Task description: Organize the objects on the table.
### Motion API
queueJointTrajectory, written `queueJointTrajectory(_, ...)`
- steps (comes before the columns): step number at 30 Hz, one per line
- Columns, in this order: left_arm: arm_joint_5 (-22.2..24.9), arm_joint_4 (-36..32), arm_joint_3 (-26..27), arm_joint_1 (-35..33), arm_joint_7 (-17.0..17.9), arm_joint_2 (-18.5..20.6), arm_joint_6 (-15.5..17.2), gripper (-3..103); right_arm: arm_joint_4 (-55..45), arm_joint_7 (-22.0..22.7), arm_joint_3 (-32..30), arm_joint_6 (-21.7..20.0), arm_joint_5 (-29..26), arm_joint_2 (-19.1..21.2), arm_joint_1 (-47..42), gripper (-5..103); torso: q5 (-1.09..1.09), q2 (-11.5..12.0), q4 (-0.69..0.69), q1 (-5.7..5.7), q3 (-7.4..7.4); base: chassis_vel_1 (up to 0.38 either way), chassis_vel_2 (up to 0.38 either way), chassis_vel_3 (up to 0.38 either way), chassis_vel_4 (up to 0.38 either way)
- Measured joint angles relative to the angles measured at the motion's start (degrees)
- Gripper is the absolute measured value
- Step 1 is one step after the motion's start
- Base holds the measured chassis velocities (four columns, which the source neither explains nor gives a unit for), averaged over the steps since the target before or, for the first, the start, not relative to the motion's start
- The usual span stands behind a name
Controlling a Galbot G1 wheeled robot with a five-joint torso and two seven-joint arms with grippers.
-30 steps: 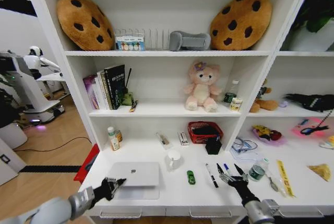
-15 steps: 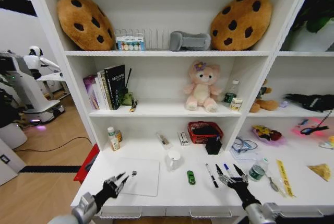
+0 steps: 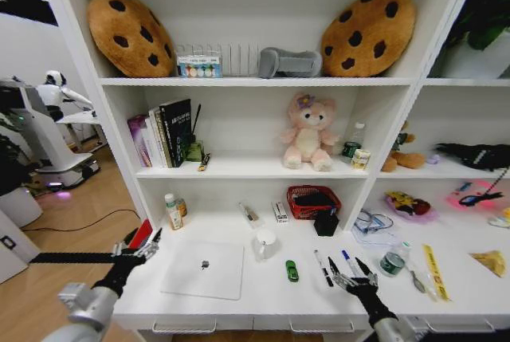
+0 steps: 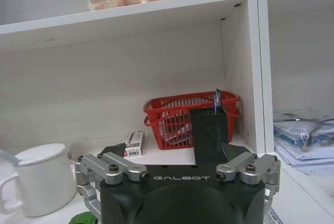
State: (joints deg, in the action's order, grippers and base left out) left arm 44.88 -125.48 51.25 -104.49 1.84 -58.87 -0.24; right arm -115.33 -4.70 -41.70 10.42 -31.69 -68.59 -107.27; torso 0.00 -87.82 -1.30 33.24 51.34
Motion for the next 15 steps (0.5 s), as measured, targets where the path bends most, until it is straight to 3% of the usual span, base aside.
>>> queueJointTrajectory(15, 1.1, 2.6, 0.5, -0.4, -1.3, 0.0, -0.9, 100, -1.5, -2.0, 3.2, -0.1, 3.0, -0.7, -0.1, 100, -0.01, 0.0, 0.0, 0.0, 0.0, 0.0, 0.0, 0.0, 0.0)
